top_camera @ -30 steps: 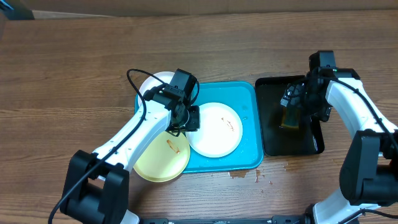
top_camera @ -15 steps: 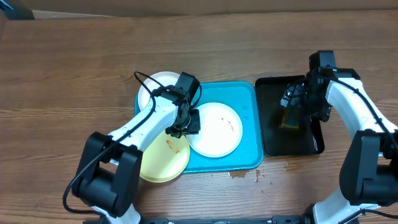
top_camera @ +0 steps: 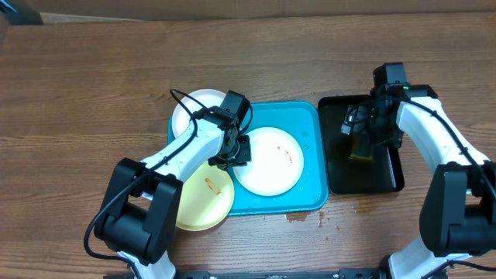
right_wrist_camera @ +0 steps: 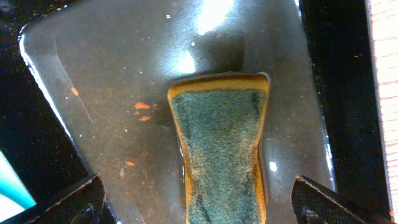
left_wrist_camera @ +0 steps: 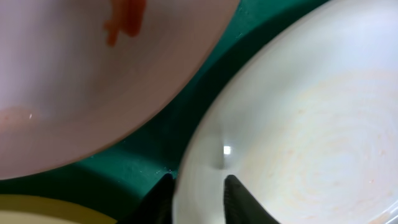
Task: Clean dirty plates on tray and stack at the side
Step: 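Lift the green sponge from the water with the right gripper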
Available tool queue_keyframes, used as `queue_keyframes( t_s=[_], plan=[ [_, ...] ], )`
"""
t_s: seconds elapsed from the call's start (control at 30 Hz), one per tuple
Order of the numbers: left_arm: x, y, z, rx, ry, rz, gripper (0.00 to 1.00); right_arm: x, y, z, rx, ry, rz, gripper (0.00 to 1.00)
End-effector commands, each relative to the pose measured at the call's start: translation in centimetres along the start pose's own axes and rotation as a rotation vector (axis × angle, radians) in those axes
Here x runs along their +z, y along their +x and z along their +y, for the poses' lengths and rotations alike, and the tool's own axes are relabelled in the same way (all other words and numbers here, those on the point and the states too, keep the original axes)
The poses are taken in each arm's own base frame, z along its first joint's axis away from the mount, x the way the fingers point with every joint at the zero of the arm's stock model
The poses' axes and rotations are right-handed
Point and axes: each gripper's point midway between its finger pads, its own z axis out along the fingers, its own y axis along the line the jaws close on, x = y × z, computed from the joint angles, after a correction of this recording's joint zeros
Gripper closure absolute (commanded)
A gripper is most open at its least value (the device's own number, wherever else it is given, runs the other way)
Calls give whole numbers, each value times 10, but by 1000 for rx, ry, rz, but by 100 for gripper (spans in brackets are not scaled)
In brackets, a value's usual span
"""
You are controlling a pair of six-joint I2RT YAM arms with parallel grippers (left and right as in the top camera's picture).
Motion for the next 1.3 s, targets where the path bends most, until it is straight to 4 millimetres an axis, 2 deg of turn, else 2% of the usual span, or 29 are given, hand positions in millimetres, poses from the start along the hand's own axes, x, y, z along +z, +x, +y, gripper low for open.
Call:
queue_keyframes(
  t_s=[0.0, 0.07, 0.17, 0.3, 0.53, 0.6, 0.63, 0.67, 0.7, 0.73, 0.77, 0.8, 0.83, 0.87, 0.9, 0.97, 1.07, 1.23, 1.27],
  plan=[
    [6, 0, 2, 1, -16, 1, 95, 0, -2, -4, -5, 26, -15, 4],
    [6, -1, -1, 8, -10, -8, 96, 0, -1, -5, -6, 27, -13, 3],
    [6, -2, -1, 9, -9, -10, 77, 2, 1, -6, -6, 29, -7, 3],
    [6, 0, -1, 8, -10, -6, 64, 13, 9, -9, -5, 33, 4, 3],
    [6, 0, -1, 10, -11, -4, 63, 33, 17, -12, -6, 28, -11, 5],
    [6, 1, -1, 10, -12, -3, 63, 37, 19, -13, -6, 27, -12, 16],
    [6, 1, -1, 12, -11, -3, 63, 38, 20, -13, -6, 27, -12, 29],
    [6, 1, -2, 12, -11, -3, 63, 38, 20, -14, -6, 28, -11, 48],
    [6, 1, -2, 12, -11, -3, 64, 38, 20, -14, -6, 27, -12, 71],
    [6, 1, -2, 12, -11, -4, 64, 38, 20, -14, -6, 27, -12, 82],
    [6, 1, -2, 12, -11, -3, 64, 38, 20, -14, -6, 27, -12, 86],
    [6, 1, -2, 12, -11, -4, 62, 38, 20, -14, -6, 27, -12, 82],
    [6, 1, -2, 12, -11, -3, 60, 38, 20, -13, -5, 27, -12, 53],
    [6, 1, -2, 12, -11, -3, 59, 38, 19, -13, -6, 26, -16, 27],
    [6, 1, -2, 11, -10, -2, 59, 38, 18, -13, -6, 25, -20, 22],
    [6, 1, -2, 11, -9, -1, 58, 38, 15, -12, -6, 20, -33, 17],
    [6, 1, -2, 11, -9, -1, 57, 38, 4, -8, -7, 5, -79, 17],
    [6, 2, -1, 11, -11, 2, 56, 36, -14, -3, -6, -19, -150, 37],
    [6, 2, -1, 11, -12, 4, 56, 36, -14, -3, -6, -19, -151, 44]
  ],
)
